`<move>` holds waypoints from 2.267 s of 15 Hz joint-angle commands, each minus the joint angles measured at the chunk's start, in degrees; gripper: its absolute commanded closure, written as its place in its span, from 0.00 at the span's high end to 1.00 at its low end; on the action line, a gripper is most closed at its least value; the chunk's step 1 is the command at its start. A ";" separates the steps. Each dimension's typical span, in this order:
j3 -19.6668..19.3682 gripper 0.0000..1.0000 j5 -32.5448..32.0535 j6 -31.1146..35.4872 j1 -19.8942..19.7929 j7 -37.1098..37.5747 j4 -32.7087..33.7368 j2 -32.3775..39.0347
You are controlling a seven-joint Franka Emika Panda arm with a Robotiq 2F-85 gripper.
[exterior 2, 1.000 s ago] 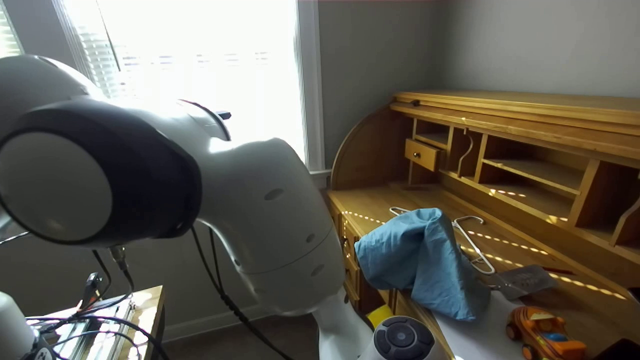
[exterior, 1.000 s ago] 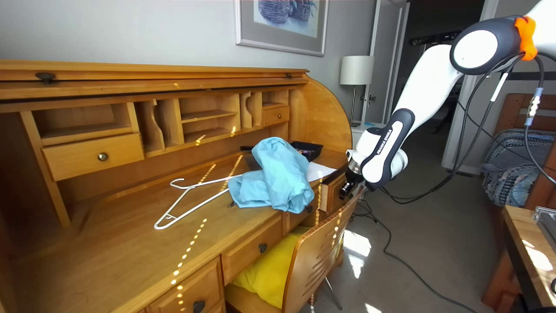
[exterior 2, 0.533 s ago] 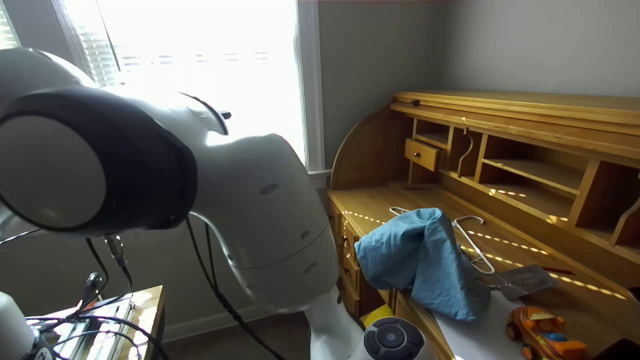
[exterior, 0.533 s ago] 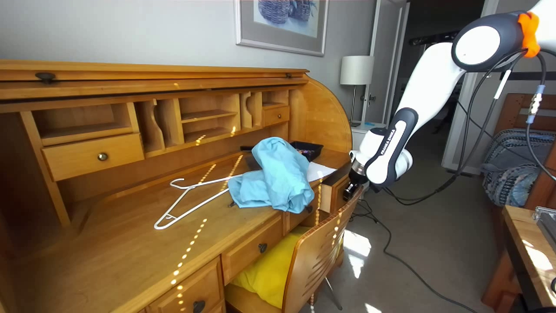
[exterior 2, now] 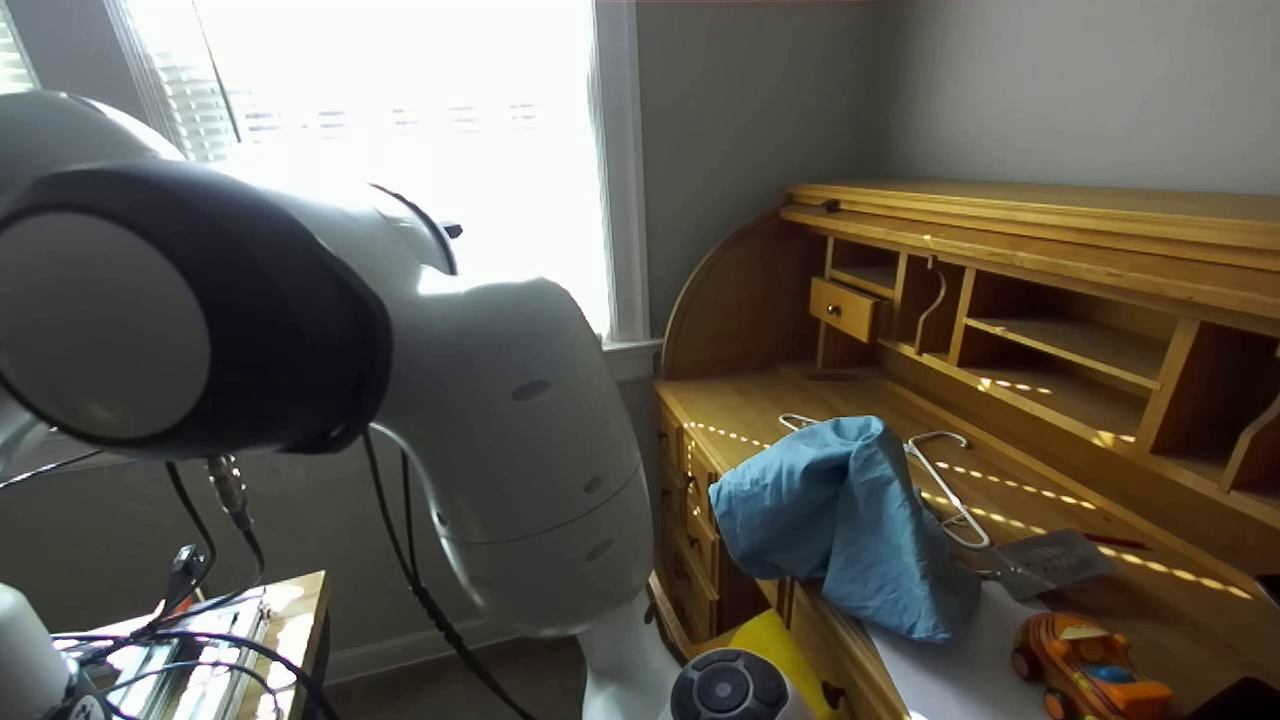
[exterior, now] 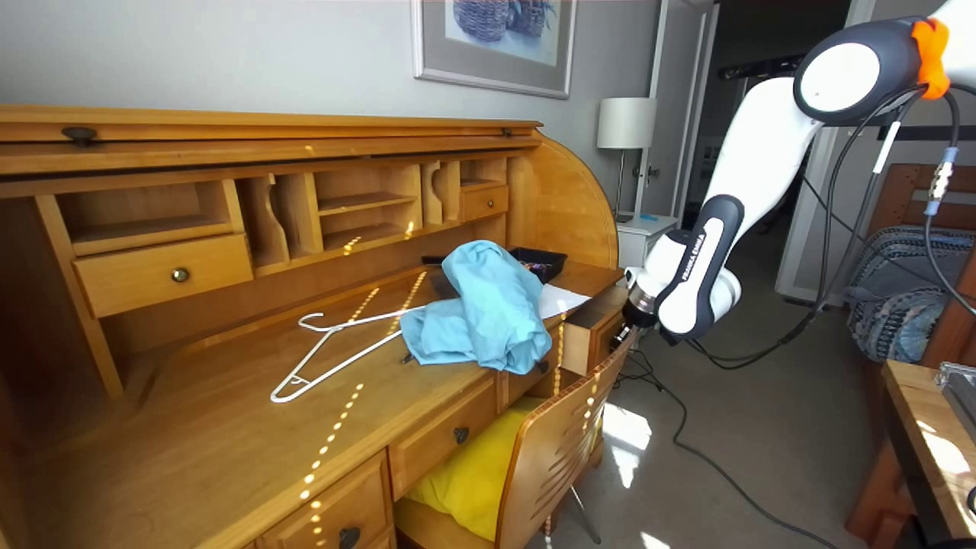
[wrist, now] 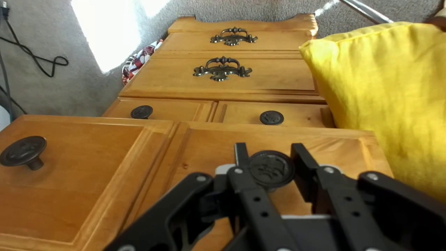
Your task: Open the top right shelf
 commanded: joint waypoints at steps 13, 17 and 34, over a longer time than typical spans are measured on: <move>0.00 0.10 0.36 10.13 0.81 1.53 -13.36 1.32; -0.34 0.10 0.34 13.14 0.94 1.39 -15.24 1.53; -0.91 0.60 0.17 20.98 0.51 1.59 -19.10 2.27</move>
